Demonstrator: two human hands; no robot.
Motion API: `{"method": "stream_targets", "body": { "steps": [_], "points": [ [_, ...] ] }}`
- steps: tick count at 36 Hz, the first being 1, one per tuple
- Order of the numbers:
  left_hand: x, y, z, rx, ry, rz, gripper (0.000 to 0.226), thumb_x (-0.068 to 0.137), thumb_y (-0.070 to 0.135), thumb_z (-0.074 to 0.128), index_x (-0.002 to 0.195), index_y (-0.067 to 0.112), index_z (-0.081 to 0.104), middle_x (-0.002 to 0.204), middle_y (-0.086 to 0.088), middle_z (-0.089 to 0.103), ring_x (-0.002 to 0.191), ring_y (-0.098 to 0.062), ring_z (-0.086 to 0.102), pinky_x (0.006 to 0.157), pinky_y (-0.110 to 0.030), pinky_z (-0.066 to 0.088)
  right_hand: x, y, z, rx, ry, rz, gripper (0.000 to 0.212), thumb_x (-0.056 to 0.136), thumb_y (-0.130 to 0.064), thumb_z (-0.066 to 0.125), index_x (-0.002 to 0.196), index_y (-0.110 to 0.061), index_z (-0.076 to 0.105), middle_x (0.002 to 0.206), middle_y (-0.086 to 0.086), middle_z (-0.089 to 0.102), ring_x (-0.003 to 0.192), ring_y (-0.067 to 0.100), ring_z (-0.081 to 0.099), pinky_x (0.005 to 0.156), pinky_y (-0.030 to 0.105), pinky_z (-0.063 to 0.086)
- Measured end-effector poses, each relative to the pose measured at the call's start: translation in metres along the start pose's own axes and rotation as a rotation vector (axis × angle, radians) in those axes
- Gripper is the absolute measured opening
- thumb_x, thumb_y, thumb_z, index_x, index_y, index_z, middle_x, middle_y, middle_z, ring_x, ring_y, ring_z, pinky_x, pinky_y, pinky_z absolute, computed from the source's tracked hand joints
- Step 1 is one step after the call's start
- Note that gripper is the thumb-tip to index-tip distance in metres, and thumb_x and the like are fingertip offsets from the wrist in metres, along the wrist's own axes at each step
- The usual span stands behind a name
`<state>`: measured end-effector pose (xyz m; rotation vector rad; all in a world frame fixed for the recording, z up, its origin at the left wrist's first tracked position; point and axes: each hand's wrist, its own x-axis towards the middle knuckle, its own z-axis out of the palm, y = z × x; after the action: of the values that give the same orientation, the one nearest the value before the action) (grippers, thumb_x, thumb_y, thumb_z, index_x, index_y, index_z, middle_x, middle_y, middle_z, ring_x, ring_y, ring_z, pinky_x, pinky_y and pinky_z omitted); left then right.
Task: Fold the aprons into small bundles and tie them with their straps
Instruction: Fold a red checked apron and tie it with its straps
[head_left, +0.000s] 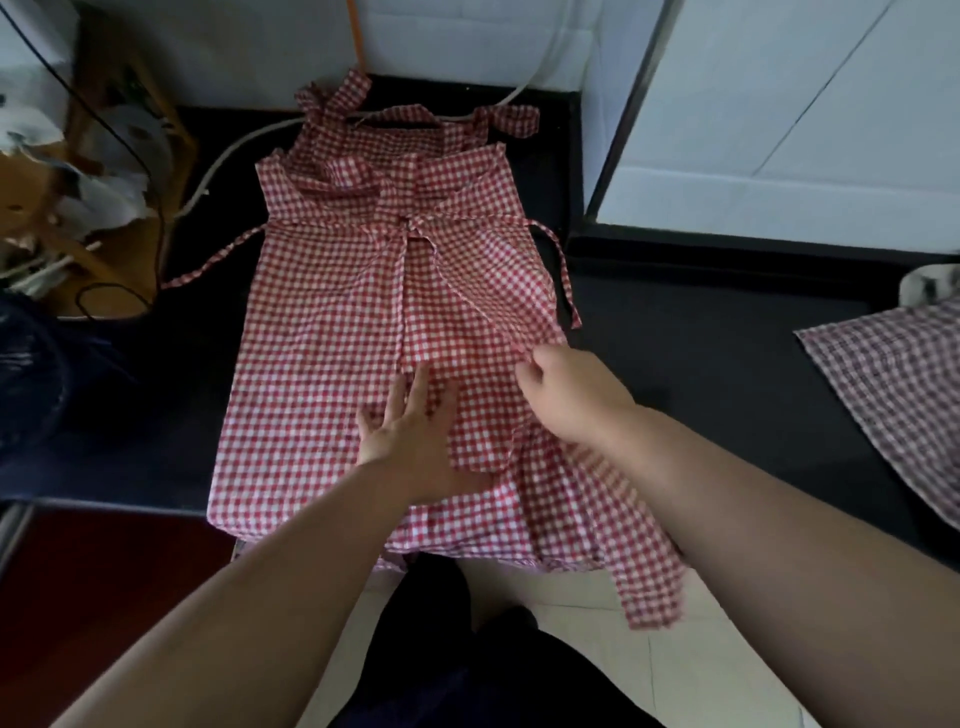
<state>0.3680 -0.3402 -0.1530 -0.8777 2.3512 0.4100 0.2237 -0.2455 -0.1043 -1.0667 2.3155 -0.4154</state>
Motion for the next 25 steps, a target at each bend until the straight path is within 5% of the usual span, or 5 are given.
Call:
{"method": "stream_targets", "body": {
  "steps": [6, 9, 11, 20, 25],
  "points": [
    [-0.012, -0.001, 0.002, -0.265, 0.247, 0.06, 0.071, 0.091, 0.035, 0.059, 0.152, 0.024, 0.024, 0.161, 0.0, 0.01, 0.147, -0.023, 0.011, 0.117, -0.041, 0.016, -0.015, -0.039, -0.002, 0.397, -0.38, -0.086, 0.032, 0.099, -0.033, 0.047, 0.121, -0.015, 0.063, 0.118, -0.002, 0.062, 0.11, 0.013, 0.056, 0.096, 0.027, 0.041],
    [-0.028, -0.015, 0.006, -0.658, 0.395, 0.0, 0.035, 0.099, 0.02, 0.046, 0.133, 0.022, 0.057, 0.126, 0.001, 0.059, 0.096, -0.018, 0.062, 0.074, -0.023, 0.049, -0.02, -0.025, 0.009, 0.378, -0.305, -0.054, 0.039, 0.101, -0.02, 0.038, 0.138, -0.02, 0.049, 0.145, -0.002, 0.045, 0.12, 0.01, 0.05, 0.103, 0.023, 0.036],
    [-0.039, -0.015, 0.004, -0.844, 0.369, -0.119, 0.033, 0.103, 0.033, 0.039, 0.125, 0.023, 0.062, 0.099, 0.006, 0.063, 0.061, -0.008, 0.054, 0.049, -0.017, 0.041, -0.023, -0.008, 0.015, 0.314, -0.067, 0.003, 0.037, 0.101, -0.017, 0.038, 0.135, -0.02, 0.052, 0.143, -0.001, 0.047, 0.109, 0.008, 0.054, 0.091, 0.017, 0.04],
    [-0.028, 0.005, 0.022, -0.728, 0.198, -0.308, 0.073, 0.079, 0.068, 0.058, 0.135, 0.023, 0.044, 0.129, -0.002, 0.052, 0.126, -0.029, 0.039, 0.103, -0.049, 0.04, -0.037, 0.035, 0.039, 0.226, -0.044, 0.2, 0.041, 0.1, -0.031, 0.046, 0.139, -0.018, 0.041, 0.138, 0.003, 0.05, 0.119, 0.023, 0.053, 0.087, 0.029, 0.043],
    [-0.019, 0.003, 0.025, -0.799, 0.28, -0.326, 0.021, 0.092, 0.05, 0.054, 0.097, 0.03, 0.056, 0.111, -0.003, 0.062, 0.11, -0.029, 0.052, 0.094, -0.04, 0.046, -0.041, 0.033, 0.043, 0.375, -0.113, 0.224, 0.058, 0.095, -0.049, 0.047, 0.143, -0.019, 0.034, 0.142, 0.002, 0.047, 0.123, 0.025, 0.052, 0.097, 0.039, 0.044]
  ]
}}
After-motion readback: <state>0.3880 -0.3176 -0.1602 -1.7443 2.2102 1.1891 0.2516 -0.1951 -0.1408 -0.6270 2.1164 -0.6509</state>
